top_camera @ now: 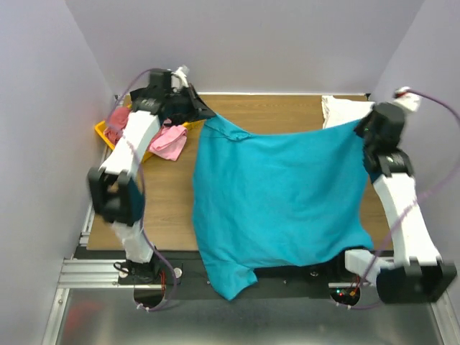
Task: Fold and stack the t-shirts
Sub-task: Flatten the tshirt out
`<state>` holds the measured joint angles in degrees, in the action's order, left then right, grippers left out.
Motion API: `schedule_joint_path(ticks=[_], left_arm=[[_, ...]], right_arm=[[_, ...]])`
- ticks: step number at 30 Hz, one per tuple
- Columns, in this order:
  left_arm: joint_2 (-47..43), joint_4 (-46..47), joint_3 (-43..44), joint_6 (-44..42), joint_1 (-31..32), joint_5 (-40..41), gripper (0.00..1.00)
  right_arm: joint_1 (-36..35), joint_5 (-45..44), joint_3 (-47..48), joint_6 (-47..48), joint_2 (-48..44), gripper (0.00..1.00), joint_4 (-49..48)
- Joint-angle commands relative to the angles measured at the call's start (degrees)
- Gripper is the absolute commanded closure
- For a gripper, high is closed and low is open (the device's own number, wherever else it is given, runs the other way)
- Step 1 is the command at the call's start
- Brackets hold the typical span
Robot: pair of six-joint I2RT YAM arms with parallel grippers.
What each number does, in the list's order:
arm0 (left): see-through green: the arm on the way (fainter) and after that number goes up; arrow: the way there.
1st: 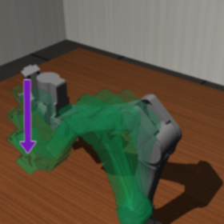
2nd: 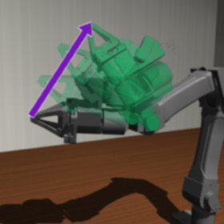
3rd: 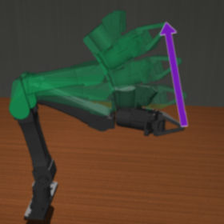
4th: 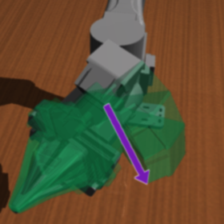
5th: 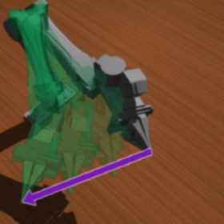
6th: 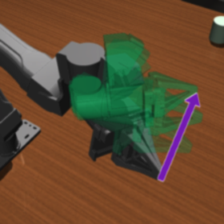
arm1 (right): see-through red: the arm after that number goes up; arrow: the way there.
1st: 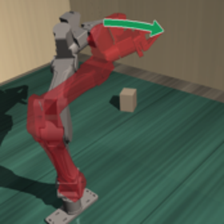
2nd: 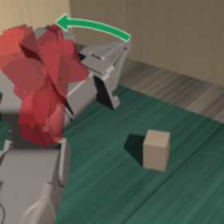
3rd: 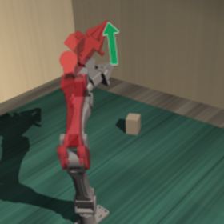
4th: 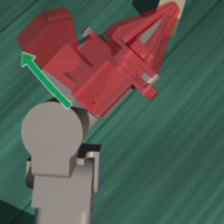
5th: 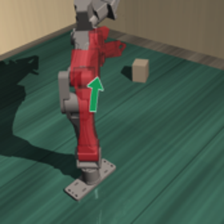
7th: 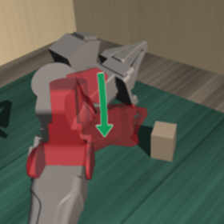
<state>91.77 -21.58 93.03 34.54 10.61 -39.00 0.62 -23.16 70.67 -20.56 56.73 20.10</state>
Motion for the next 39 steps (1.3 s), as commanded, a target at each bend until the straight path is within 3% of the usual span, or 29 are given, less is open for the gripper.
schedule_joint_path(ticks=[1, 3, 4, 5, 6, 7, 8, 9, 10, 11, 12, 16, 22, 29, 39], left_arm=[[18.41, -3.01, 14.85, -5.71, 1.43, 3.13, 0.78], [24.92, -6.70, 26.00, -7.03, 1.52, 7.17, 0.48], [29.13, -7.67, 35.80, -7.04, 1.34, 8.32, 0.19], [30.48, -7.51, 39.73, -6.34, 1.34, 9.29, 0.01], [31.27, -6.99, 42.90, -4.59, 1.25, 9.21, 0.01], [31.19, -5.41, 45.72, -3.88, 1.25, 8.51, 0.01], [30.32, -4.27, 45.31, -3.35, 1.25, 8.42, 0.01], [28.83, -3.21, 43.65, -2.73, 1.34, 8.50, 0.01], [24.56, -0.24, 36.94, -2.73, 1.60, 8.51, 0.01], [22.16, 1.44, 32.52, -2.90, 1.78, 8.42, 0.01], [17.35, 4.24, 23.34, -3.34, 2.48, 8.59, 0.01], [8.11, 6.11, 4.24, -5.01, 5.55, 9.47, 0.01], [1.14, 8.65, -15.91, -2.39, 11.35, 12.63, 0.01], [2.35, 11.21, -24.38, 0.08, 12.77, 14.48, 0.01], [10.80, 12.27, -23.43, -0.97, 12.77, 16.42, 0.01]], right_arm=[[-0.36, 1.35, -6.25, -0.01, 12.85, 1.00, -10.42], [-0.19, 3.20, -4.33, 0.08, 21.70, 0.96, -11.83], [-0.18, 4.42, -1.36, 0.16, 23.93, 0.75, -11.84], [-0.10, 5.31, 0.32, 0.60, 26.04, 0.60, -11.84], [-0.10, 6.62, 1.65, 0.78, 28.41, 0.51, -11.66], [-0.10, 6.89, 3.66, 0.78, 28.96, 0.34, -11.40], [-0.10, 6.98, 4.20, 0.96, 29.05, 0.29, -11.22], [-0.10, 8.12, 4.47, 1.30, 28.88, 0.24, -11.05], [-0.10, 8.91, 4.30, 2.18, 27.83, 0.13, -11.04], [-0.10, 9.62, 3.60, 2.45, 27.13, 0.11, -11.04], [-0.10, 11.88, 2.81, 3.41, 25.55, 0.10, -10.96], [-0.18, 18.58, -2.63, 3.07, 22.73, 0.11, -9.47], [-0.18, 27.09, -13.09, -1.06, 19.12, 0.14, -8.23], [-0.18, 31.77, -16.97, -2.30, 22.28, 0.15, -7.88], [-0.18, 31.77, -18.29, -2.38, 31.42, 0.17, -7.53]])
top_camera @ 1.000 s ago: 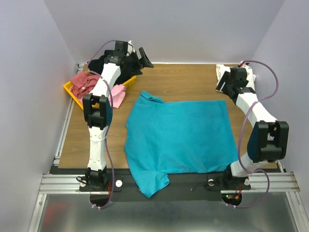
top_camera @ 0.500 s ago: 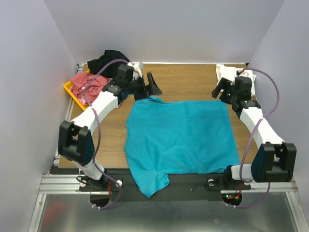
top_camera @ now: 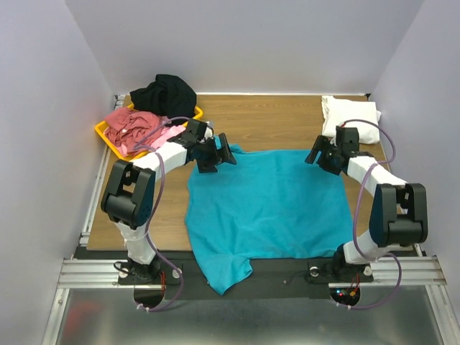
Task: Fold and stack the t-shirts
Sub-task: Flatten the tshirt out
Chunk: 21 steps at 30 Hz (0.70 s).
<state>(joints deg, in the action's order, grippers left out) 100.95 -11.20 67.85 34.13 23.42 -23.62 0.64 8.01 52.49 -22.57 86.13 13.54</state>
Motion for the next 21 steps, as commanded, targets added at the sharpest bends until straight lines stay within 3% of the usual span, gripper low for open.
schedule_joint_path(ticks=[1, 10, 21], left_arm=[[2.84, 1.97, 2.10, -0.64, -0.04, 0.94, 0.01], [8.48, 1.36, 4.83, -1.87, -0.22, 2.26, 0.01], [18.49, -0.14, 14.32, -2.14, -2.94, 2.43, 0.01]], right_arm=[[-0.21, 0.69, 0.33, -0.46, 2.81, 0.18, -0.97], [-0.12, -2.12, 3.93, -1.60, 10.72, 0.18, -0.36], [-0.21, -2.47, 12.37, -2.48, 20.83, 0.19, 1.05]])
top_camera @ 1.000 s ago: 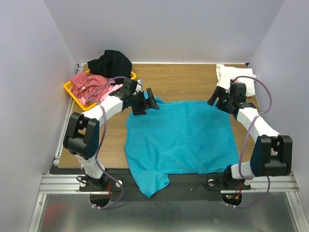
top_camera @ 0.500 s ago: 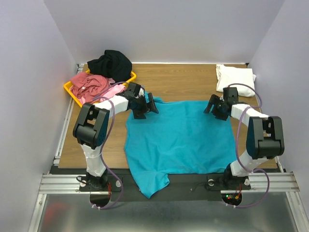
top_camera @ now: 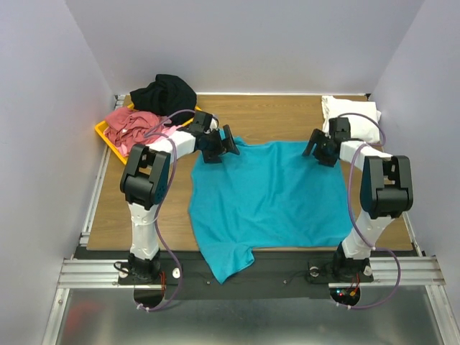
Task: Fold and stack the t-shirts
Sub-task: Flatten the tshirt out
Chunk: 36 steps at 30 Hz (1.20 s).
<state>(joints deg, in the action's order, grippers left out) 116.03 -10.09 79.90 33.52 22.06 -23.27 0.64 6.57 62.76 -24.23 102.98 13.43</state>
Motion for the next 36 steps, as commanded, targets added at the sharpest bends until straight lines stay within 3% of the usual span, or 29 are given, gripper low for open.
schedule_joint_path(ticks=[1, 11, 16, 23, 31, 36], left_arm=[[3.94, -1.42, 2.89, -1.70, -1.85, 2.17, 0.01], [11.84, -6.61, 17.47, -3.98, -6.77, 3.84, 0.01], [19.31, -9.15, 30.11, -6.97, -6.95, 1.22, 0.01], [21.52, -8.63, 39.35, -8.29, -6.95, -0.20, 0.01], [12.13, -9.34, 34.81, -10.49, -7.04, 3.31, 0.01], [-2.71, -8.90, 25.33, -12.24, -5.98, 8.66, 0.01]], right_arm=[[-0.12, -1.03, 3.49, -0.91, 4.68, 0.19, 1.42], [-0.21, 0.73, 14.48, -1.78, 12.77, 0.19, 3.79], [-0.12, 1.60, 20.02, -2.49, 17.86, 0.20, 4.85], [-0.20, 4.94, 28.55, -1.27, 21.56, 0.19, 5.90], [-0.29, 9.86, 32.60, -1.43, 20.61, 0.18, 6.26], [-0.38, 10.66, 33.22, -1.09, 14.63, 0.16, 6.26]])
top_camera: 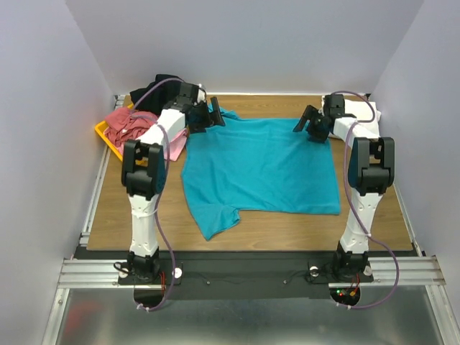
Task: Fold and stack the t-shirts
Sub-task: Flatten the tshirt out
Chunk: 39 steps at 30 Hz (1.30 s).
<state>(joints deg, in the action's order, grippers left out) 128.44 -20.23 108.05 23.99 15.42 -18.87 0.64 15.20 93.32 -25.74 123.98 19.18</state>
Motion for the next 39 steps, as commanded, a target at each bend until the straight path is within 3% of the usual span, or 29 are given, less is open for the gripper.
schedule_joint_path(ticks=[1, 6, 9, 13, 17, 21, 28, 36, 39], left_arm=[[-17.85, 1.33, -5.02, -3.59, 1.62, 5.76, 0.01], [-36.39, 1.59, -25.93, -4.04, 5.23, 18.40, 0.01], [-45.36, 0.20, -38.85, 1.82, 7.86, 25.09, 0.01], [-53.02, -4.45, -50.46, 8.42, 13.83, 28.45, 0.01], [-62.66, -7.01, -60.39, 14.93, 18.32, 28.46, 0.01], [-71.65, -10.26, -66.02, 21.53, 21.84, 26.62, 0.01], [-83.26, -12.73, -77.55, 35.94, 31.06, 22.48, 0.05], [-78.00, -12.91, -78.34, 38.94, 38.45, 25.29, 0.10], [-77.47, -11.94, -79.13, 39.99, 38.98, 26.17, 0.21]], right_arm=[[-0.38, 2.11, 2.40, 0.69, -7.60, 0.13, 0.51], [-0.47, 2.99, -3.04, 2.36, -17.87, 0.13, 0.68], [-0.47, 3.61, -10.68, 1.22, -25.24, 0.13, 1.30], [-0.56, 1.42, -21.05, 0.86, -34.48, 0.13, 5.06], [-0.56, -7.17, -32.11, 0.78, -44.40, 0.14, 11.48], [-0.56, -10.45, -38.80, -0.45, -52.25, 0.13, 16.84], [-0.56, -9.05, -42.52, -4.85, -54.02, 0.12, 18.09], [-0.56, -8.96, -42.78, -5.46, -55.34, 0.12, 18.17], [-0.56, -9.49, -43.48, -5.03, -57.01, 0.12, 18.26]])
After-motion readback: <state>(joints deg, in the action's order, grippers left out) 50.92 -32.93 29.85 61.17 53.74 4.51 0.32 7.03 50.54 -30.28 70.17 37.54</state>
